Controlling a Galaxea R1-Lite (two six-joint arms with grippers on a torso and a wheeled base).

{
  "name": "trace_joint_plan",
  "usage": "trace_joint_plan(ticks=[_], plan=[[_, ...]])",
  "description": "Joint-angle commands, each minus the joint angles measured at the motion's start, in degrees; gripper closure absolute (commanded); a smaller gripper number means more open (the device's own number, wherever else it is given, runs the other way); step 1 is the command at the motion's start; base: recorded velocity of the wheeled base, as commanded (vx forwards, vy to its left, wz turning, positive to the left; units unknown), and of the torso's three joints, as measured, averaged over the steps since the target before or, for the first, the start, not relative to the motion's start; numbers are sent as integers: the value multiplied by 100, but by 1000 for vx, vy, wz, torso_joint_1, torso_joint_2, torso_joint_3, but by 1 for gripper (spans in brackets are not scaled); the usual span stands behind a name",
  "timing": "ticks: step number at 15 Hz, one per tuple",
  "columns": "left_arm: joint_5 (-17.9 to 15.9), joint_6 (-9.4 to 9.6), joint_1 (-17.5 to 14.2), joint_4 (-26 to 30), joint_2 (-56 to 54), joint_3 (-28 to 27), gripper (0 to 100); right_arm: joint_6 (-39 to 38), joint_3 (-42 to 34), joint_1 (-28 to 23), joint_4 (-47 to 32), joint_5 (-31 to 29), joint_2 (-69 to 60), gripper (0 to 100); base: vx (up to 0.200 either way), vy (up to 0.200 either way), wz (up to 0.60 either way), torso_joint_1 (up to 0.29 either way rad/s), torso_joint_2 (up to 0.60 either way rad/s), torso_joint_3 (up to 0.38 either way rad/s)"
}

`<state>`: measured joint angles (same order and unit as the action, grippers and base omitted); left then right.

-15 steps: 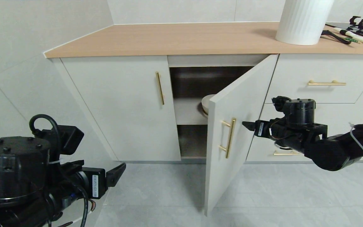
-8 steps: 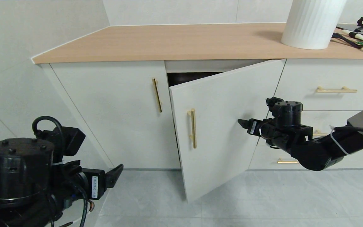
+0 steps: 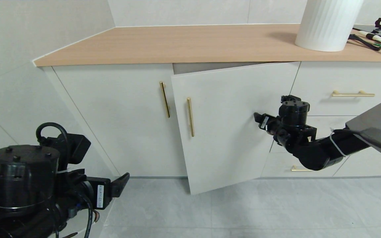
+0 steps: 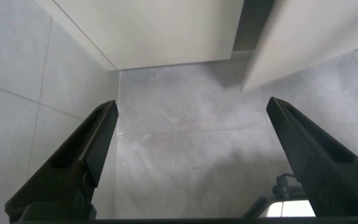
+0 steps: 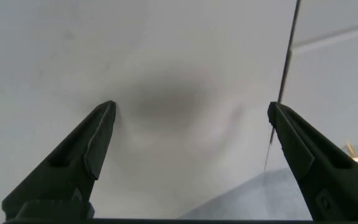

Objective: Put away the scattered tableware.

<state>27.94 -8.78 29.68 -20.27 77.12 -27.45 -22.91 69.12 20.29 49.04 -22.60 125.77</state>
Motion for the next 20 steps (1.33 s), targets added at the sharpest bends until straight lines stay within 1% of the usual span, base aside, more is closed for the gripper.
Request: trace_joint_plan(ticks=[1,3,4,6,12,14,16,18,20], plan=[[1,-1,2,-3,5,3,0,-3,172,-69,9,-51,246,0,0,0,0,0,0,0],[1,8,2,15,40,3,0,-12,436,-200,9,-315,387,0,0,0,0,0,0,0],[1,8,2,15,58,3,0,-12,682,-288,9,-588,527,0,0,0,0,0,0,0],[1,8,2,15,58,3,0,-12,866,-332,9,-763,642,0,0,0,0,0,0,0],[1,8,2,15,58,3,0,-12,831,-350,132,-798,598,0,0,0,0,0,0,0],[1,8,2,15,49,3,0,-12,611,-315,202,-772,448,0,0,0,0,0,0,0],[1,-1,2,-12,5,38,0,-12,-83,-156,246,-429,-123,0,0,0,0,0,0,0],[-8,-10,-15,-29,-171,56,0,32,-848,2,510,1,-932,0,0,0,0,0,0,0],[-26,-1,-15,-91,-470,73,0,190,-1647,54,624,107,-1960,0,0,0,0,0,0,0]])
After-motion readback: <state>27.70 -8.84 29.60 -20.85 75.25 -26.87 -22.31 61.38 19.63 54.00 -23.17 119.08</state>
